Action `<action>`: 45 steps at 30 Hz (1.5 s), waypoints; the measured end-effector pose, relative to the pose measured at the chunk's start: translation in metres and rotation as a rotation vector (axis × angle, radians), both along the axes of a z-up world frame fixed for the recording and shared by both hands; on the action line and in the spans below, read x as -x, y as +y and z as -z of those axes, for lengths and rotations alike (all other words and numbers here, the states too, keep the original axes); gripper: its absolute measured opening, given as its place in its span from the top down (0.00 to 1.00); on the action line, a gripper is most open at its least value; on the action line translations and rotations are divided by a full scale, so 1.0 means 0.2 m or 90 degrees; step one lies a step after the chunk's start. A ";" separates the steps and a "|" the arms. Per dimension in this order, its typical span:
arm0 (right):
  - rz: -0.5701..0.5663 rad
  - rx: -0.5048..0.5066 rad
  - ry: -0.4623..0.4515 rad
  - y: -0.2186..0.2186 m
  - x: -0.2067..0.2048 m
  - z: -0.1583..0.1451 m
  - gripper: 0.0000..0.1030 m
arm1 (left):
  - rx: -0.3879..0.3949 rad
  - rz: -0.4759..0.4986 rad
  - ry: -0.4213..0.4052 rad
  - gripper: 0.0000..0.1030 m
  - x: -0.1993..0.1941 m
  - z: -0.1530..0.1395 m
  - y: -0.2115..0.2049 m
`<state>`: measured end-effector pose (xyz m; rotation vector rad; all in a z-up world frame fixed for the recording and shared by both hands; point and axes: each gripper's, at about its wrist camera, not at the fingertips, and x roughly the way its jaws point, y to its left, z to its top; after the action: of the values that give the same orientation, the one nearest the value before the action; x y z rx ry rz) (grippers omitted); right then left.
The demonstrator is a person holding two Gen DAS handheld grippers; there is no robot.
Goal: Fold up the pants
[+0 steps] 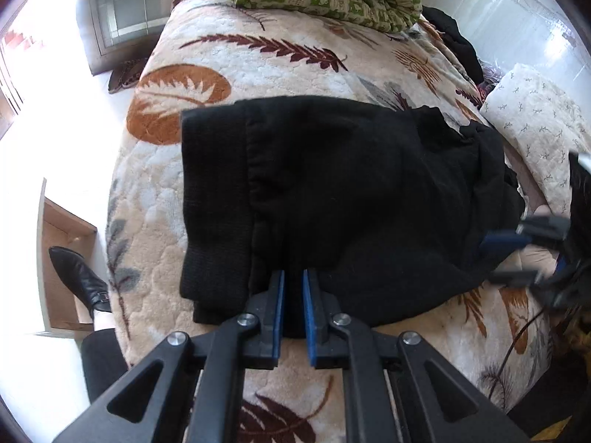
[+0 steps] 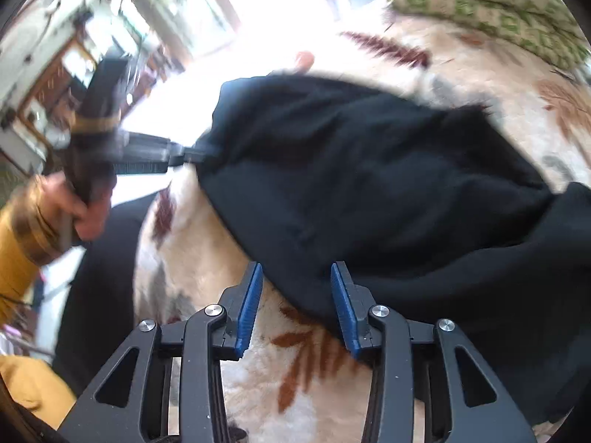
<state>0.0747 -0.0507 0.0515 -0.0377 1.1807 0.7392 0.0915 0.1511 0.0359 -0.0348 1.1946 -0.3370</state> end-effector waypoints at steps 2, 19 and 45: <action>0.045 -0.023 -0.005 -0.16 -0.07 -0.10 0.61 | 0.002 0.008 -0.016 0.88 0.01 -0.07 -0.02; 0.369 -0.006 0.031 -1.25 -0.68 -0.15 0.45 | 0.207 0.158 0.084 0.80 -0.34 -0.05 -0.99; 0.145 0.076 -0.062 -1.20 -0.32 -0.43 0.89 | 0.195 0.267 0.111 0.80 -0.19 -0.02 -1.15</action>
<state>0.1380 -0.2912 0.1371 -0.0370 1.1135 0.4611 0.1288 -0.0796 0.0395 -0.0817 1.3111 -0.9000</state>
